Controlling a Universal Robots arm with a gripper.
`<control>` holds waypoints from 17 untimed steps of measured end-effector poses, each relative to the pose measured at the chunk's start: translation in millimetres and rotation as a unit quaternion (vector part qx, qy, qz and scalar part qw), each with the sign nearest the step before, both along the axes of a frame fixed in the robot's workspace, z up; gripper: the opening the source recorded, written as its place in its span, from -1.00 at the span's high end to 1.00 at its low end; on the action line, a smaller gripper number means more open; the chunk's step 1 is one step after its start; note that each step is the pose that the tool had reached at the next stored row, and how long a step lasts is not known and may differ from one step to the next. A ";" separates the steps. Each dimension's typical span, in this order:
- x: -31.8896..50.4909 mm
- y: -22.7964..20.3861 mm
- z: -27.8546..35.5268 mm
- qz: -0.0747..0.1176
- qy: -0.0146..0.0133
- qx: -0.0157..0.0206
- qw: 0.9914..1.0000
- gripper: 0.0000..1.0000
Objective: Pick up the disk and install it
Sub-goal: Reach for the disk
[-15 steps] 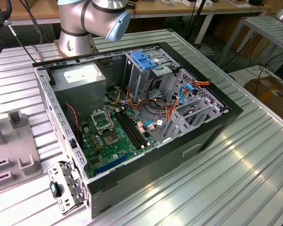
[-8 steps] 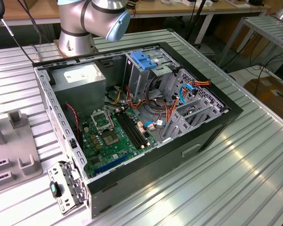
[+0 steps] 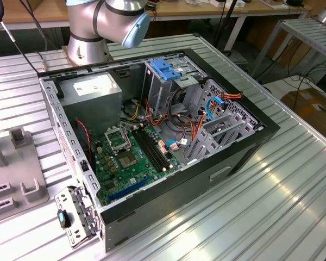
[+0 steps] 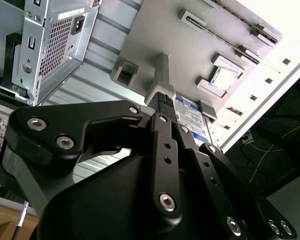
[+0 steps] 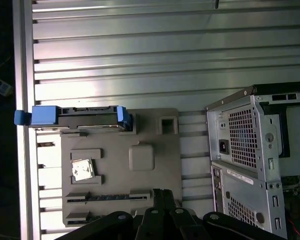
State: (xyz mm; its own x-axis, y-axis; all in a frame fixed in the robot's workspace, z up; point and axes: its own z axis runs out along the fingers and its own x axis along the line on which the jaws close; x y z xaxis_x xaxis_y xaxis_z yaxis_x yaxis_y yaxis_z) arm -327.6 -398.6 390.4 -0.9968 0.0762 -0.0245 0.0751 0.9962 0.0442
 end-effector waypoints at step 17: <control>-9.9 0.0 0.0 0.000 0.000 0.000 1.000 0.79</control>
